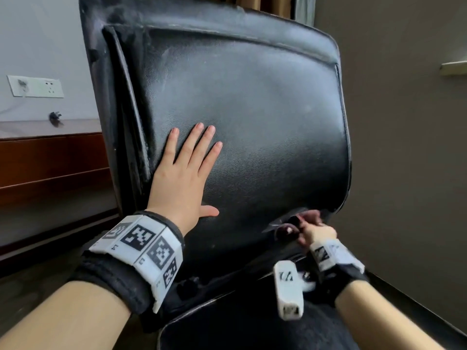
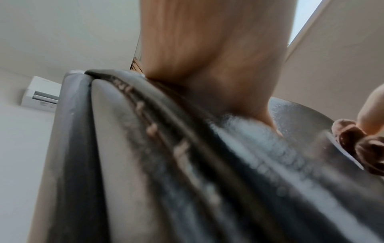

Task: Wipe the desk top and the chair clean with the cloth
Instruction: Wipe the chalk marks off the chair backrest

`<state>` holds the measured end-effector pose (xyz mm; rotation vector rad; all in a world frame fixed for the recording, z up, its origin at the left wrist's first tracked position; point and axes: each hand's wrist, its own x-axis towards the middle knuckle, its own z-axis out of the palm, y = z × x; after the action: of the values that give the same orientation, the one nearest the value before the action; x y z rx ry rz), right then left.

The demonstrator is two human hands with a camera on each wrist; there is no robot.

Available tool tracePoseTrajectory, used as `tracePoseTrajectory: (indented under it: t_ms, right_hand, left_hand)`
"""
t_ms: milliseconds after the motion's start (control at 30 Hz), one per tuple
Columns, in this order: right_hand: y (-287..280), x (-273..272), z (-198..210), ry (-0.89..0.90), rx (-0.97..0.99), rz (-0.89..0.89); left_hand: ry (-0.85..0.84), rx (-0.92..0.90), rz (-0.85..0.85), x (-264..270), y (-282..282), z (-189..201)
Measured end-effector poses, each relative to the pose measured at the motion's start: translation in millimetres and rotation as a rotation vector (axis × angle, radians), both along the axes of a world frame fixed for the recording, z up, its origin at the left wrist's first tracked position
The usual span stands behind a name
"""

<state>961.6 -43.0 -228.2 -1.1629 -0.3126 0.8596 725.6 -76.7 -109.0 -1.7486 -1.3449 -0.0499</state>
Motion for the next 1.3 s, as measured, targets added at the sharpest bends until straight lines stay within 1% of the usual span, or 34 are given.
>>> tracePoseTrajectory:
  t_ms: [33, 67, 100, 167, 233, 267, 300, 333, 400, 433, 467, 533, 567, 633, 700, 733, 767, 800, 833, 900, 933, 967, 1033, 1067, 1100, 1133, 1200, 1267, 1300]
  right_hand:
    - [-1.8, -17.2, -6.3, -0.147, -0.027, 0.061]
    - [-7.0, -37.3, -12.2, -0.228, -0.056, 0.16]
    - [-9.6, -58.1, -23.0, -0.255, -0.044, 0.233]
    - [-12.2, -74.9, -25.0, -0.22, -0.076, 0.293]
    - [-7.6, -55.4, -9.3, -0.142, 0.012, 0.324]
    - [-9.3, -42.3, 6.7, -0.147, 0.073, 0.298]
    - [-8.1, -29.7, 22.5, -0.166, 0.095, 0.23]
    - [-2.8, -16.7, 32.4, -0.228, 0.084, 0.128]
    - [-1.0, -7.6, 47.7, -0.247, 0.083, -0.002]
    - [0.2, -8.3, 46.7, -0.254, 0.109, -0.033]
    - [-1.5, -13.1, 44.4, -0.317, 0.105, -0.082]
    - [-3.5, -25.4, 26.3, -0.345, 0.054, -0.118]
    - [-5.4, -31.3, 13.7, -0.299, 0.041, -0.098]
    - [-10.3, -39.9, -9.4, -0.136, -0.028, -0.017]
    - [-17.8, -44.8, -22.3, 0.073, -0.109, 0.086]
    - [-19.3, -42.5, -25.9, 0.111, -0.147, 0.137]
    - [-15.3, -32.2, -27.8, 0.085, -0.181, 0.187]
    - [-12.4, -23.1, -21.2, 0.041, -0.193, 0.243]
    - [-6.7, -9.1, -13.8, -0.003, -0.192, 0.262]
    - [0.5, 20.7, 4.9, -0.023, -0.122, 0.222]
    - [4.2, 33.3, 12.1, -0.054, -0.102, 0.17]
    - [5.2, 40.9, 16.7, -0.13, -0.099, 0.09]
    - [11.1, 45.2, 8.3, -0.281, -0.141, -0.071]
    - [12.3, 41.1, -0.3, -0.321, -0.161, -0.118]
    - [13.9, 32.3, -12.6, -0.319, -0.174, -0.115]
    - [12.5, 20.7, -21.0, -0.3, -0.177, -0.084]
    - [13.2, 10.8, -37.8, -0.269, -0.232, 0.035]
    - [9.0, 13.4, -32.1, -0.238, -0.22, 0.184]
    - [9.5, 21.1, -24.9, -0.226, -0.189, 0.21]
  left_hand:
    - [0.001, 0.005, 0.004, 0.2, -0.1, 0.1]
    - [0.001, 0.008, 0.004, 0.0, -0.4, 0.1]
    - [0.0, 0.007, 0.002, -0.2, -1.3, 0.1]
    - [-0.006, 0.0, -0.001, -0.6, -2.5, 0.6]
    - [-0.008, -0.005, 0.0, -1.1, -3.3, 0.9]
    - [-0.01, -0.001, -0.004, -1.2, -2.0, 1.2]
    - [-0.012, 0.002, -0.007, -1.1, -1.4, 1.4]
    - [-0.014, -0.001, -0.008, -0.9, -1.7, 1.7]
    - [-0.018, -0.013, -0.01, 0.1, -2.8, 1.7]
    - [-0.019, -0.016, -0.011, 0.2, -3.0, 2.0]
    - [-0.018, -0.02, -0.008, 0.4, -3.1, 2.1]
    - [-0.017, -0.032, 0.009, 0.3, -4.6, 2.2]
    - [-0.017, -0.034, 0.017, 0.3, -5.2, 2.3]
    - [-0.018, -0.031, 0.016, -0.3, -5.8, 2.5]
    - [-0.025, -0.038, 0.008, -1.3, -8.5, 2.4]
    - [-0.026, -0.038, 0.007, -1.8, -9.0, 2.0]
    - [-0.027, -0.036, 0.008, -2.6, -8.4, 1.8]
    - [-0.029, -0.036, 0.01, -2.8, -7.6, 1.8]
    - [-0.032, -0.035, 0.01, -2.7, -7.1, 2.5]
    - [-0.029, -0.026, 0.009, -1.4, -5.4, 3.1]
    - [-0.024, -0.018, 0.009, -0.7, -4.4, 2.7]
    - [-0.018, -0.011, 0.01, 0.0, -3.1, 2.2]
    - [-0.01, -0.003, 0.008, 0.6, -1.0, 1.2]
    - [-0.009, -0.001, 0.007, 0.6, 0.2, 0.3]
    - [-0.007, 0.001, 0.006, 0.3, 1.5, -0.3]
    - [-0.007, 0.002, 0.003, 0.2, 2.3, -0.7]
    - [-0.013, 0.002, -0.003, -0.5, 1.5, -0.9]
    - [-0.016, 0.01, -0.008, -1.2, 2.4, -1.3]
    - [-0.014, 0.013, -0.006, -1.4, 2.7, -1.0]
